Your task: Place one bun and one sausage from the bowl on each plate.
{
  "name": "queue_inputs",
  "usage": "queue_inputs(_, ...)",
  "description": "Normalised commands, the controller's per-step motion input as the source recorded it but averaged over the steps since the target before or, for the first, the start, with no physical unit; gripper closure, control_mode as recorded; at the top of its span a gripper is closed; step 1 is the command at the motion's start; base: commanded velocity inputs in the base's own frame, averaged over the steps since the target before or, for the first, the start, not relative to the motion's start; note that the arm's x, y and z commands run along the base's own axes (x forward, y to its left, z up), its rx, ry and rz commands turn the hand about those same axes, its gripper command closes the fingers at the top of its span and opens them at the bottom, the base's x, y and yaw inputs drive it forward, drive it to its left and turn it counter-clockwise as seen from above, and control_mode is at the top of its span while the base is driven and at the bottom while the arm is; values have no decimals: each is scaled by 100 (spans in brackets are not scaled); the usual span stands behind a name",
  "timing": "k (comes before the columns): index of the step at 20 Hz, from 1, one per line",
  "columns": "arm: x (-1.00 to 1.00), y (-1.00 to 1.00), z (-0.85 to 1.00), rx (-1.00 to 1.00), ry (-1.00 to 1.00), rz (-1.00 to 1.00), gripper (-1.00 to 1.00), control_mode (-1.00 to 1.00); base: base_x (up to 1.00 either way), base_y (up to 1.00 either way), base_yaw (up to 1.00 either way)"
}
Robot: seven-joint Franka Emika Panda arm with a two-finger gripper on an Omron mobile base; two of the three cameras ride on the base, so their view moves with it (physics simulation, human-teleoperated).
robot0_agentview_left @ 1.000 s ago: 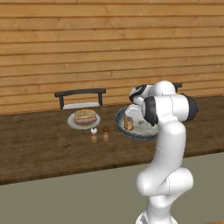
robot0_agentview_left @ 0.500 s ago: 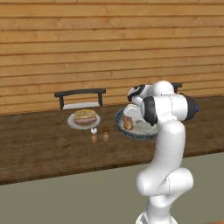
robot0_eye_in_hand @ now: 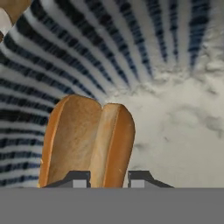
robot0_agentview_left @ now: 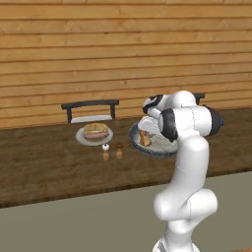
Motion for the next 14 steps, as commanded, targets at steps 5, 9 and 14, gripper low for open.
queue_inputs(5,0,0,0,0,0,0,100,-100,0,0,0)
queue_inputs(9,-10,0,13,0,1,0,100,-100,0,0,0)
queue_inputs(14,-37,-1,51,0,0,0,100,-100,0,0,0)
